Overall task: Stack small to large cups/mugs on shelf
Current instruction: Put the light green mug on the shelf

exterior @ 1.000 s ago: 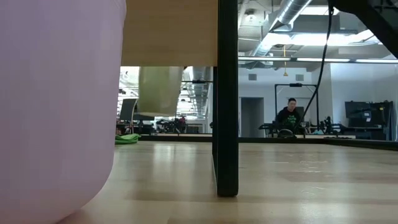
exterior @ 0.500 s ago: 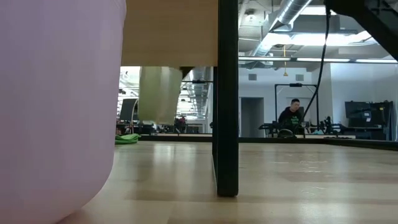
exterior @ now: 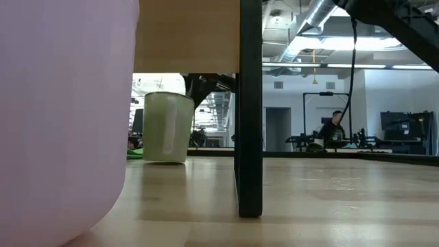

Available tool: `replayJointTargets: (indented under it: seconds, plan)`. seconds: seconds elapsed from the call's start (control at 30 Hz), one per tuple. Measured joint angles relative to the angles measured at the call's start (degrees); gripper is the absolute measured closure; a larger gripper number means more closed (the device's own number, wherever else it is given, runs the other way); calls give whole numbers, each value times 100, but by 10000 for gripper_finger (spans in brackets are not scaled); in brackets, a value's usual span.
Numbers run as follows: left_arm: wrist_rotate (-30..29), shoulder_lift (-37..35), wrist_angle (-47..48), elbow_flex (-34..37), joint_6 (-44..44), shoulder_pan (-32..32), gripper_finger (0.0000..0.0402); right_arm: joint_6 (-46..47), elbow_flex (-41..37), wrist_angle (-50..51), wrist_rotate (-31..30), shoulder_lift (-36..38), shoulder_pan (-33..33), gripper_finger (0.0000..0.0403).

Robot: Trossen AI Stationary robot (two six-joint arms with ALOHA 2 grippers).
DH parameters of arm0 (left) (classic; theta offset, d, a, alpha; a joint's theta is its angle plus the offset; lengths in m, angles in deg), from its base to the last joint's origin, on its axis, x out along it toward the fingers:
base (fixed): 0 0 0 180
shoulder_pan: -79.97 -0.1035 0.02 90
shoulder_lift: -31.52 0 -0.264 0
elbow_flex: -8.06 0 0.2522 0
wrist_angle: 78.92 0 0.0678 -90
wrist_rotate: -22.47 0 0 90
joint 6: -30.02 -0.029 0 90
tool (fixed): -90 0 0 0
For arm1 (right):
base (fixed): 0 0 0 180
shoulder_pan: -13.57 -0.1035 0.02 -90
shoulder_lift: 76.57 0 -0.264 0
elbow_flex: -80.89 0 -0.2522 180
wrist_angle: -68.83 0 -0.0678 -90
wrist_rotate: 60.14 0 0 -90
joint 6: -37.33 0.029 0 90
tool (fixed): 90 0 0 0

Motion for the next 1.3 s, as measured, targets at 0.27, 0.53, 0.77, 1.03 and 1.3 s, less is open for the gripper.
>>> replayJointTargets:
  seconds: [0.27,0.53,0.77,1.03,1.3]
  plan:
    - [37,26,2,0,22,0,291,339,-24,-165,15,3,21,358]
    - [48,27,4,0,23,-1,291,259,-26,-158,56,5,2,347]
    - [49,27,4,0,25,0,291,184,-28,-160,48,10,-3,352]
    - [49,27,7,0,25,-2,291,179,-28,-165,63,13,0,352]
    - [51,27,7,0,25,0,291,208,-30,-222,207,13,0,351]
